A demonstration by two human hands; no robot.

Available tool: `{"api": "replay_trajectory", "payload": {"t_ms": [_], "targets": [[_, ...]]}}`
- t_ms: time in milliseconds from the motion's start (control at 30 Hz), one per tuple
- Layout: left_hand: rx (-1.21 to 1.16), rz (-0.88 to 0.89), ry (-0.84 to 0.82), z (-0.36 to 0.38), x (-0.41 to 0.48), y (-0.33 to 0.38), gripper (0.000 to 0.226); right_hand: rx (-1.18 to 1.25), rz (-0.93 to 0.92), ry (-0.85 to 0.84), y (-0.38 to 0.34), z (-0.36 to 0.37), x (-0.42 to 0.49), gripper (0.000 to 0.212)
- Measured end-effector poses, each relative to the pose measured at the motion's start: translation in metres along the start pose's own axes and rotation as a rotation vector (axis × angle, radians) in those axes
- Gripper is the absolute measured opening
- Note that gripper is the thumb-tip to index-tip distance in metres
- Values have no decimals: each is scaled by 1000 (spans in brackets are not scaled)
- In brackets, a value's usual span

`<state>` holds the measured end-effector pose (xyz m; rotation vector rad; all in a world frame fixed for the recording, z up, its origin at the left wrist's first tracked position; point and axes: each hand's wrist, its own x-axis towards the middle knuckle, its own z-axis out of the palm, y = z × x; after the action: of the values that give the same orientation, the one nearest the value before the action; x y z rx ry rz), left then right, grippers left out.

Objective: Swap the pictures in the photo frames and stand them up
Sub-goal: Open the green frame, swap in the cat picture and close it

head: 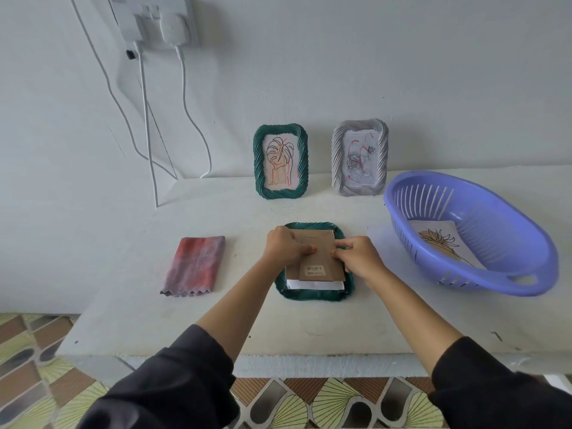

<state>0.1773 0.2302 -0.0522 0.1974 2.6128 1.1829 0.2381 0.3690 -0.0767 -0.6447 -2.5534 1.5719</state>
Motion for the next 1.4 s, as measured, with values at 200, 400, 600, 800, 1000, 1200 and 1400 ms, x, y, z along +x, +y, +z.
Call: {"api": "replay_trajectory", "payload": {"t_ms": [200,400,600,800,1000,1200,1400], "targets": [[38,21,-4,3,6,-3,48,-25,14,5,1,1,3,25],[87,41,1,7,11,-6,48,-36,43,-4,2,1,4,25],[139,75,8,8,13,-9,50,-75,49,-4,1,0,4,26],[253,98,1,10,17,-11,47,-144,40,-20,-3,-1,5,27],[300,103,7,12,20,-14,52,-248,6,-7,-3,2,11,32],[287,99,3,10,19,-12,46,-469,-39,-42,-13,3,9,22],[297,103,4,12,19,-13,43,-681,-52,-16,-18,5,10,26]]}}
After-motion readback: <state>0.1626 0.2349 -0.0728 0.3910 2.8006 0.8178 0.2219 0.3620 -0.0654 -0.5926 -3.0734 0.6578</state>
